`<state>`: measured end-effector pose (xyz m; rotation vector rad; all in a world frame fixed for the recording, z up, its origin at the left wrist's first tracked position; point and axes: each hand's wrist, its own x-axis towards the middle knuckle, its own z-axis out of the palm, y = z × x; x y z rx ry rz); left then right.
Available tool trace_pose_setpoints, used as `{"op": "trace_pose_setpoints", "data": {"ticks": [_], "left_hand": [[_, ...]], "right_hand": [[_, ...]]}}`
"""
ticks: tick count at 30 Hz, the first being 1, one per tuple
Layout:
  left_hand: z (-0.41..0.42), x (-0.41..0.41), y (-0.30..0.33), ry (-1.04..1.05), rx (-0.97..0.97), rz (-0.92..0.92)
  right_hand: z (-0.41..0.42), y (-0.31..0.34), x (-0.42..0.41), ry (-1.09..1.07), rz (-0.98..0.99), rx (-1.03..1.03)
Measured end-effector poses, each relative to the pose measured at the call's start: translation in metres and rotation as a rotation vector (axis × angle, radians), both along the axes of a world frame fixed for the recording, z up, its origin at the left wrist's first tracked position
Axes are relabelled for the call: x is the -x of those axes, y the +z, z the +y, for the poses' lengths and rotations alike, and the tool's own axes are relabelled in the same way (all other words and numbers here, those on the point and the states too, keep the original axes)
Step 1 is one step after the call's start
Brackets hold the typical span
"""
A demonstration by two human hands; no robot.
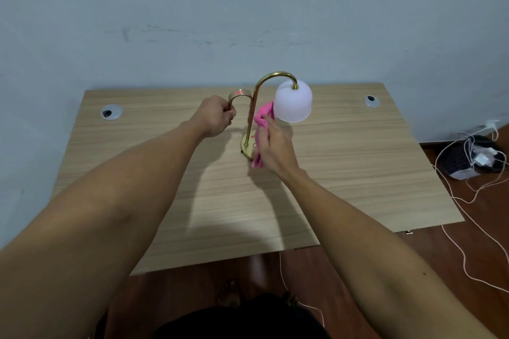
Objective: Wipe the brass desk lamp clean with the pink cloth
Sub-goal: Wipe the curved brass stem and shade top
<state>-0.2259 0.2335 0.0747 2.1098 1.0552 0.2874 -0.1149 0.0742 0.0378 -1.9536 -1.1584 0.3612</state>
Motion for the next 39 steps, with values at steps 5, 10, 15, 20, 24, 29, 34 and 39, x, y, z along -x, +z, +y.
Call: {"op": "trace_pose_setpoints", "data": {"ticks": [5, 10, 15, 20, 24, 29, 34, 39], "left_hand": [[-0.001, 0.000, 0.001, -0.003, -0.004, 0.002], [0.000, 0.000, 0.002, -0.006, 0.010, 0.006], [-0.001, 0.000, 0.002, -0.002, 0.023, 0.012], [-0.003, 0.003, 0.000, 0.008, 0.048, -0.031], [-0.008, 0.006, -0.001, 0.045, 0.095, -0.071], [-0.015, 0.007, 0.007, 0.055, 0.049, -0.043], [-0.018, 0.012, 0.010, 0.025, -0.054, 0.025], [-0.016, 0.013, 0.010, 0.028, -0.036, 0.033]], "right_hand": [[0.010, 0.021, -0.006, -0.539, 0.715, -0.014], [0.039, 0.051, 0.014, -0.431, 0.686, -0.189], [0.036, 0.036, 0.019, -0.263, 0.616, -0.005], [0.025, 0.024, 0.026, -0.540, 0.681, -0.007], [0.015, 0.049, 0.056, -0.589, 0.482, -0.476], [0.037, 0.043, 0.065, -0.110, 0.039, -0.457], [0.053, 0.028, 0.044, -0.026, -0.505, -0.012], [0.050, 0.030, 0.015, 0.158, -0.884, 0.038]]}}
